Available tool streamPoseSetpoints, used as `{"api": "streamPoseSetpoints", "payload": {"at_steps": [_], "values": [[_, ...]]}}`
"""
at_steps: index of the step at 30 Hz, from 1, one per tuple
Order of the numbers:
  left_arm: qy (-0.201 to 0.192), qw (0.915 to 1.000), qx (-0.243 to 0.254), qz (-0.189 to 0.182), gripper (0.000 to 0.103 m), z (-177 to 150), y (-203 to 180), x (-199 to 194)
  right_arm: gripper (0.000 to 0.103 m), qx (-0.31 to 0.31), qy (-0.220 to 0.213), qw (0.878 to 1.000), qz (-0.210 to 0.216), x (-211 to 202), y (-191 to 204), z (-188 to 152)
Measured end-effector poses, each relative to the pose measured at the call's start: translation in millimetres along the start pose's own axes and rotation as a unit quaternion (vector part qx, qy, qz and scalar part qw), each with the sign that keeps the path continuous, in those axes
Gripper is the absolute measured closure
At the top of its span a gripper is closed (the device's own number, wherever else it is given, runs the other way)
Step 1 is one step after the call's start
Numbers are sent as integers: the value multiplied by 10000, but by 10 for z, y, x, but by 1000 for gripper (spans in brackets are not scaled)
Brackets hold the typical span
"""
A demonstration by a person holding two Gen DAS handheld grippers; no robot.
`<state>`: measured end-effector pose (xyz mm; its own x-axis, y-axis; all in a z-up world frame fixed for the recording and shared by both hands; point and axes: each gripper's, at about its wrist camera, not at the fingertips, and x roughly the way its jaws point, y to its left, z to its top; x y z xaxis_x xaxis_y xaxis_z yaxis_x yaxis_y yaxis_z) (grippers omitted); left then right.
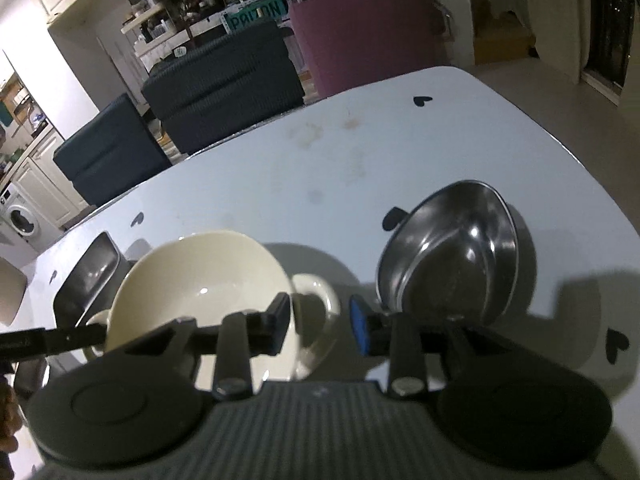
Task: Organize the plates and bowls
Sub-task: 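Lift the cream two-handled bowl with both grippers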
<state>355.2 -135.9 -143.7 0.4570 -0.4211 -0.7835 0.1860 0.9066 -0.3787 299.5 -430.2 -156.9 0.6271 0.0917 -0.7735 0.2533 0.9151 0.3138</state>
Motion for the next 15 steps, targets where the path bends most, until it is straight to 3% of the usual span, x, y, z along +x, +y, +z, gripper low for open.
{"api": "streamPoseSetpoints", "payload": {"at_steps": [8,15], "values": [[-127,9997,-79,-212,61,40,7,-83,72,-230,388,9990,-48,-50,67,22],[-51,9998,48,-183,65,22,-37,52,71,-180,393,9991,21,-48,42,21]]}}
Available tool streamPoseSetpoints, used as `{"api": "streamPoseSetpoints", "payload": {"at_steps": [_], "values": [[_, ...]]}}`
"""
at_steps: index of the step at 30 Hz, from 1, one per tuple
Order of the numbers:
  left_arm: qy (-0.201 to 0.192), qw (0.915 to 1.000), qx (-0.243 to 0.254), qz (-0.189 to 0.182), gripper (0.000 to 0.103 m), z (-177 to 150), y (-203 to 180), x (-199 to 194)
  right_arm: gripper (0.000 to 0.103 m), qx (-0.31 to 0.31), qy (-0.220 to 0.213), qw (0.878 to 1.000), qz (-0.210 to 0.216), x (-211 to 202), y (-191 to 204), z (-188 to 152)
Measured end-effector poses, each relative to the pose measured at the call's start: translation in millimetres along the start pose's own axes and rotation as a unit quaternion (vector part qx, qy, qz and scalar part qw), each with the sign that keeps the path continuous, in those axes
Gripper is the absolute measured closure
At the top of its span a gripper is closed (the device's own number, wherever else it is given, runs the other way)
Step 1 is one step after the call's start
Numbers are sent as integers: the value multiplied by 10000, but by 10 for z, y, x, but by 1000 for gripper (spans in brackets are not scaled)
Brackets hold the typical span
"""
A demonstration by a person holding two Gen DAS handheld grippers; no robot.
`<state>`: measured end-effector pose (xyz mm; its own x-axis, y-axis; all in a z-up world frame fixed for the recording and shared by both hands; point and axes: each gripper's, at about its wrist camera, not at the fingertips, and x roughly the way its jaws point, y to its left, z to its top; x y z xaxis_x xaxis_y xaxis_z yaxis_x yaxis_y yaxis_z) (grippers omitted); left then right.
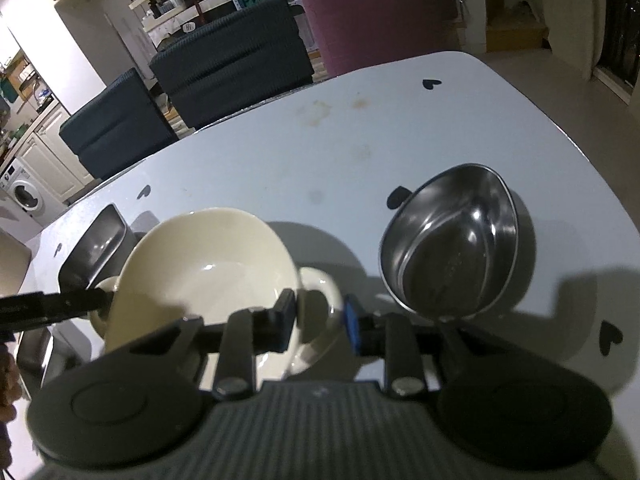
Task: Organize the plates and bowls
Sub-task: 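Lift the cream two-handled bowl with both grippers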
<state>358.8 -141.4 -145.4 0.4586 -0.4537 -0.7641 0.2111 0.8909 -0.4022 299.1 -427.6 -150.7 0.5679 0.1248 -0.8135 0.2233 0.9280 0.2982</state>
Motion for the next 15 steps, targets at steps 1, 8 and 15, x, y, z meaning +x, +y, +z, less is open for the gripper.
{"api": "streamPoseSetpoints", "payload": {"at_steps": [1,8,15], "values": [[9,10000,-9,-19,65,5,-3,11,71,-24,-10,10000,-7,4,4,0],[184,9996,68,-182,83,-14,-67,130,70,-78,32,9999,75,68,-18,-18],[222,9995,43,-226,82,-27,-44,192,68,-102,196,9998,-1,175,28,20]]}}
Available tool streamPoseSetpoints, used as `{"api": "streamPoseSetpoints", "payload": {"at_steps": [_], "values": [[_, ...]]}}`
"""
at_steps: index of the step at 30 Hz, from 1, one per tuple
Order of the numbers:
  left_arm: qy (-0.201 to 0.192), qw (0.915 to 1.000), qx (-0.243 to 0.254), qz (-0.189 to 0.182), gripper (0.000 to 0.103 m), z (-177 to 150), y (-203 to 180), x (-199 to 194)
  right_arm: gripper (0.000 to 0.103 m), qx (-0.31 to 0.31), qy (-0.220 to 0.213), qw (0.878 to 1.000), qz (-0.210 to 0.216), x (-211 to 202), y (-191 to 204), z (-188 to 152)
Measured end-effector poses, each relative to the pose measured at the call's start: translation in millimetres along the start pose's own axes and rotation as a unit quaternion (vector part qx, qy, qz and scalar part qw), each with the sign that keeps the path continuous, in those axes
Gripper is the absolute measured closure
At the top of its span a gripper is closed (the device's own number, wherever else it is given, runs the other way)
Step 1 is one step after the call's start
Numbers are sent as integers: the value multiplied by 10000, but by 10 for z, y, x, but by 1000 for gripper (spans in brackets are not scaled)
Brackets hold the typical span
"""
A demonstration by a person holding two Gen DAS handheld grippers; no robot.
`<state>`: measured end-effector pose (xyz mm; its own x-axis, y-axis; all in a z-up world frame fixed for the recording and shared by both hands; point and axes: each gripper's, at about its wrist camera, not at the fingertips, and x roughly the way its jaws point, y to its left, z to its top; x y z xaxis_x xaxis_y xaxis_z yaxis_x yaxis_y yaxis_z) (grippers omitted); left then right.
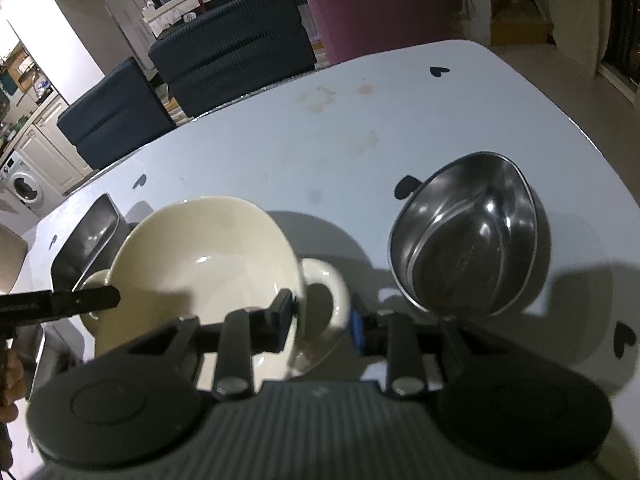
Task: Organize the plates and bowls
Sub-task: 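Lift the cream two-handled bowl with both grippers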
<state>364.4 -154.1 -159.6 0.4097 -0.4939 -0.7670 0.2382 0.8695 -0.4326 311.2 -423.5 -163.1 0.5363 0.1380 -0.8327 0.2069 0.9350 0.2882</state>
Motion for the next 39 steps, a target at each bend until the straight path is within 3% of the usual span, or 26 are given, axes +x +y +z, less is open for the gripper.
{"api": "streamPoseSetpoints", "payload": {"at_steps": [17,28,39], "values": [[99,9998,-170,23,83,24,7,89,68,-7,100,9999,116,44,-33,22],[85,9983,-573,55,82,33,39,57,70,243,92,9995,183,40,-97,28],[77,9999,-65,110,83,62,-25,7,70,335,89,9992,203,34,-110,33]]}}
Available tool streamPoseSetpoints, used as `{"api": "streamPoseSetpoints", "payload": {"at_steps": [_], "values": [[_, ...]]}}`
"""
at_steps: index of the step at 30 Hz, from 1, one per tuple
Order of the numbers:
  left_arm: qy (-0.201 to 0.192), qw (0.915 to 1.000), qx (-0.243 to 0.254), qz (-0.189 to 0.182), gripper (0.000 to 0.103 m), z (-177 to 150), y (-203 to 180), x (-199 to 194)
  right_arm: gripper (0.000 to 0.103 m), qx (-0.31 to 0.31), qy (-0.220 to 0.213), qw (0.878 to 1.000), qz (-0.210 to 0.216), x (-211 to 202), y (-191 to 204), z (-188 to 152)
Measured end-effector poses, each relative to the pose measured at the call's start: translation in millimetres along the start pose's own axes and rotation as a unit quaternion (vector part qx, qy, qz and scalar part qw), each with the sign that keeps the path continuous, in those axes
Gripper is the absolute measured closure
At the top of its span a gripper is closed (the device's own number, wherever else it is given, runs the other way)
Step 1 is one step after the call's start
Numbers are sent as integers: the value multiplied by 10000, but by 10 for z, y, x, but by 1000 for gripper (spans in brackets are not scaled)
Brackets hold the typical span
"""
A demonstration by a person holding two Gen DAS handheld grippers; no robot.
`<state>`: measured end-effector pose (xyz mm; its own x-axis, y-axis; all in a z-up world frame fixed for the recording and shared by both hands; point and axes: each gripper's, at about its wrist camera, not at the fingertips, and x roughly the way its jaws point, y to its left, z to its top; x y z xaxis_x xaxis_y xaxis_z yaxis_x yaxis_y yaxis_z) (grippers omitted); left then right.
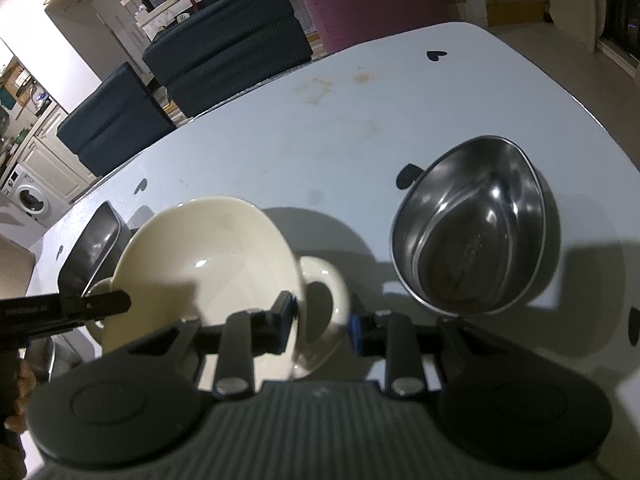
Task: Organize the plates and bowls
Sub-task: 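Lift the cream two-handled bowl with both grippers, then carry the cream bowl with both grippers toward the white ginkgo plate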
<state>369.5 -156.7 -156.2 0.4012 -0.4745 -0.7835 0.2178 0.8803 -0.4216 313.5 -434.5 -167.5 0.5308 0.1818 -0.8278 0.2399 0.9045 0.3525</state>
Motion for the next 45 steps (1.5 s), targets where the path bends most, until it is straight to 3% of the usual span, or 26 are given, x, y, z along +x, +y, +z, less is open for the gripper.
{"api": "streamPoseSetpoints", "payload": {"at_steps": [10,19,32,45], "values": [[-417,9989,198,12,83,11,-74,-171,70,-271,-316,9991,-63,-89,119,-52],[-756,9967,234,160,82,10,-149,-806,70,-279,-658,9973,146,-496,370,-6],[-985,9945,82,357,83,-454,70,-1709,70,-784,-561,9945,404,-998,1013,-395],[-894,9953,57,364,83,-1085,126,-1969,71,-615,-139,9965,551,-1104,943,-877]]}}
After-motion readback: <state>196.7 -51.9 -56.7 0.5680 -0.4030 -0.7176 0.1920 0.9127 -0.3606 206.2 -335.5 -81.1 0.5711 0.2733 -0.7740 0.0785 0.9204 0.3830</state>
